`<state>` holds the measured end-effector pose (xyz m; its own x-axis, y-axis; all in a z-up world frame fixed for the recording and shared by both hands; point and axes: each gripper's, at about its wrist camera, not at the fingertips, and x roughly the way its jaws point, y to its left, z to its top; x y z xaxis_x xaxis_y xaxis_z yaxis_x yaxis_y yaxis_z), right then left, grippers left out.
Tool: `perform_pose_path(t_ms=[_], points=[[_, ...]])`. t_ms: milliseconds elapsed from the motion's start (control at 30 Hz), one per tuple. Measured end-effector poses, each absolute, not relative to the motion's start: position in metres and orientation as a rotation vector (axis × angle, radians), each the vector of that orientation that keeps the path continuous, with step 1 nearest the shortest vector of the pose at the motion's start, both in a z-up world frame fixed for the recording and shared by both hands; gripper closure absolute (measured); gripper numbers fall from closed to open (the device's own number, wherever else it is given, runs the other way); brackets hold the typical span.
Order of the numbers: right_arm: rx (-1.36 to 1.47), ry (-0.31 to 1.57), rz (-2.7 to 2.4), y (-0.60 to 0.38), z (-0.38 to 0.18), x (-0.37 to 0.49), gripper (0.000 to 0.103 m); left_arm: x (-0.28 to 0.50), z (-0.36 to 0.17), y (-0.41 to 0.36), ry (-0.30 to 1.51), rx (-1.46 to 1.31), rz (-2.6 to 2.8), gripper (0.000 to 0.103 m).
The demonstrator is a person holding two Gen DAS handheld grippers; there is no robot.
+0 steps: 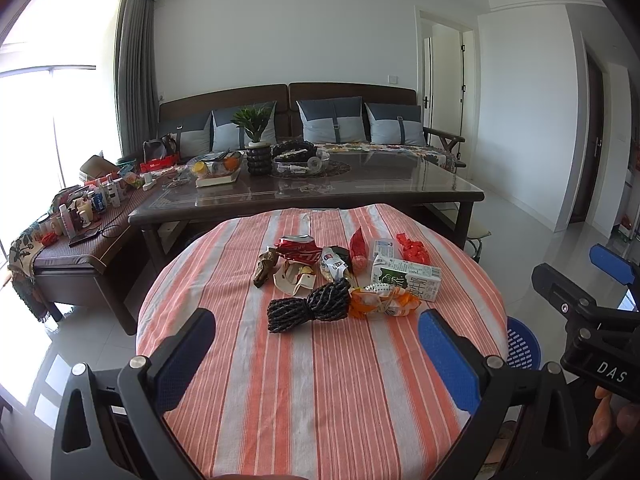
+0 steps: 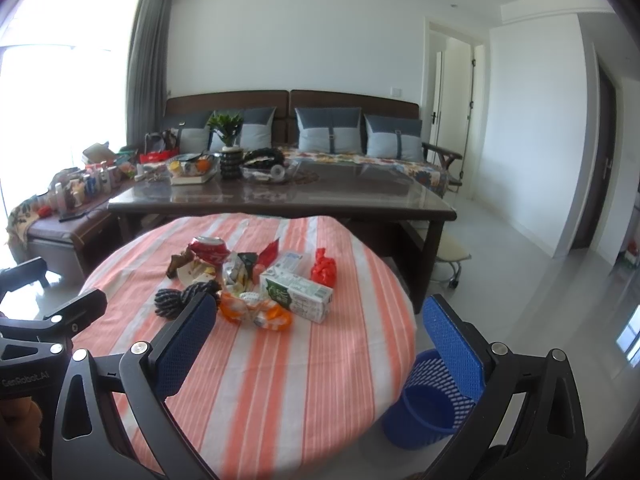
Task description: Collect trash
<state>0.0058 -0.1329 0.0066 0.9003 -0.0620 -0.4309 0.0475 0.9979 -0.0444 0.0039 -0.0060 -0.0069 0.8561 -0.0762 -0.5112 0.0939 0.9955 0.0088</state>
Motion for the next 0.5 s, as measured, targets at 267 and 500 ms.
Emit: perform_pose_path(t_ms=[267,500], points=[[-0.033,0.448,-0.056,-0.1327,0.0068,0.0059,0.000,0.0037,-0.0072,-0.0061,0.536,0.034,-0.091,0.000],[-0.033,0.448,-0.057,-0.1323,0.0066,0.0057,0.000,0.0036,-0.0074,-0.0064,0.536,0.034,-0.090,0.000]])
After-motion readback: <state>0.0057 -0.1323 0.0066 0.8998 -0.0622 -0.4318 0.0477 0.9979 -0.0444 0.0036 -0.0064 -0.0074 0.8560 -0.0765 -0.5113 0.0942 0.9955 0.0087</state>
